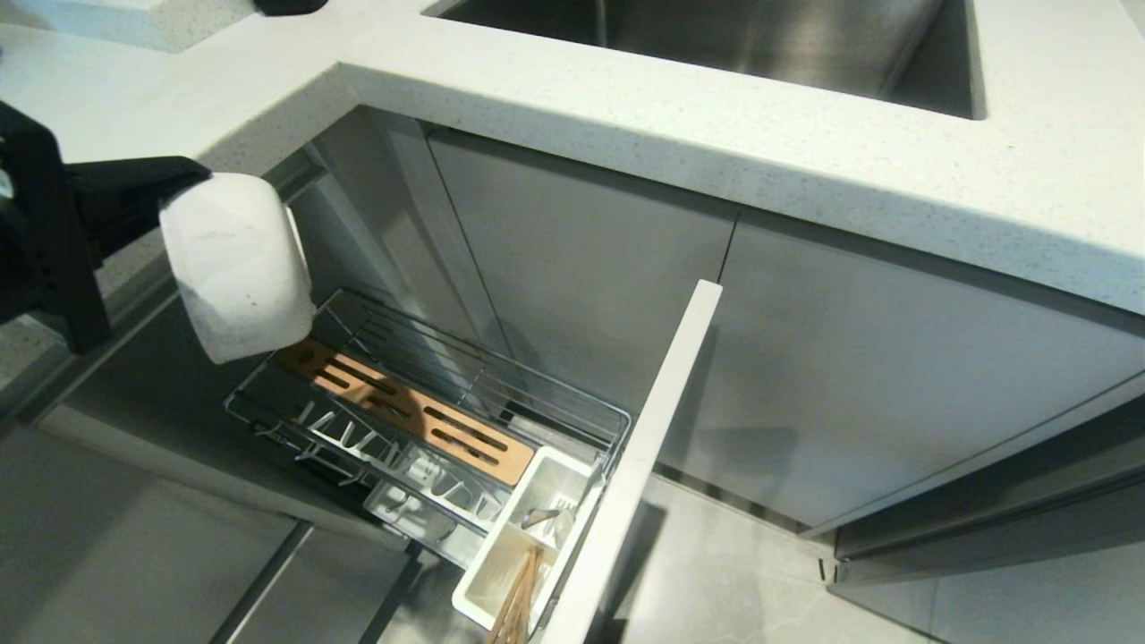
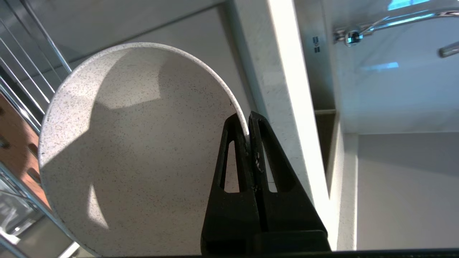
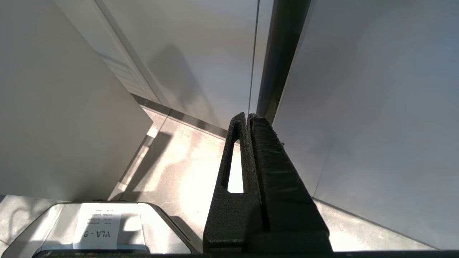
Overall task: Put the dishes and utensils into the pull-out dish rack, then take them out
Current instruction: Pick up the bowl and place it in the cupboard
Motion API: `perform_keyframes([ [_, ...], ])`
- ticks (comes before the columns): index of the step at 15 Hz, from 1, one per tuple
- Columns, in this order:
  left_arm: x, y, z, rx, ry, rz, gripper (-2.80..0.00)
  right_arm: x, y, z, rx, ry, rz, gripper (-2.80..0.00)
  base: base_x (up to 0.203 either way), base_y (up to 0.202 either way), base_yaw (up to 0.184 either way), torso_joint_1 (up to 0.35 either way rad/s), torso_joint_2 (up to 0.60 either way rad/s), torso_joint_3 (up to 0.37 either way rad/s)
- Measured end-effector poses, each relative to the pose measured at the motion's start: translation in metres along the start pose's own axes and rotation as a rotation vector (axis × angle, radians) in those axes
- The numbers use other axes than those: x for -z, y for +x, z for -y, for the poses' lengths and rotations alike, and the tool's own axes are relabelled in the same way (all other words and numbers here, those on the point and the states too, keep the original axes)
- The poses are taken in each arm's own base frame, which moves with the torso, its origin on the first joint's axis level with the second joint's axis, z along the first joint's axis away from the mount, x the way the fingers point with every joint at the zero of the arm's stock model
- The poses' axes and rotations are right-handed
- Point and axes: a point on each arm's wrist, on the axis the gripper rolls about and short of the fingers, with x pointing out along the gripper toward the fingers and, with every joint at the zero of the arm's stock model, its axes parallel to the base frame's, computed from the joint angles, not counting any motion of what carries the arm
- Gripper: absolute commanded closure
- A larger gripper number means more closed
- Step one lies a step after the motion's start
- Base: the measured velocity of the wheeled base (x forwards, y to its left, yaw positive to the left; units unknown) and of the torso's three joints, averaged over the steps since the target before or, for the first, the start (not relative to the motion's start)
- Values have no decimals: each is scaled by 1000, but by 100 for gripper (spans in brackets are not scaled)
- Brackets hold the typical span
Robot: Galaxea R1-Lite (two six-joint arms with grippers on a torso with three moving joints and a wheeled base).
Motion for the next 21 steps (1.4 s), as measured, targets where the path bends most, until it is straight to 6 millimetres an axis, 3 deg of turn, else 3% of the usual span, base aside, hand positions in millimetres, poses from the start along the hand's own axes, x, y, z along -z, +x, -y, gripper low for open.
perform_keyframes([
  [3, 28, 15, -1, -45, -29, -6, 0, 0, 0, 0, 0, 0, 0, 0, 0, 0, 0, 0, 0, 0],
  [12, 104, 57, -32, -85, -135, 56, 0, 0, 0, 0, 0, 0, 0, 0, 0, 0, 0, 0, 0, 0],
  [16, 130, 74, -47, -107, -218, 57, 0, 0, 0, 0, 0, 0, 0, 0, 0, 0, 0, 0, 0, 0],
  [21, 144, 104, -63, -80, -315, 145, 0, 0, 0, 0, 0, 0, 0, 0, 0, 0, 0, 0, 0, 0],
])
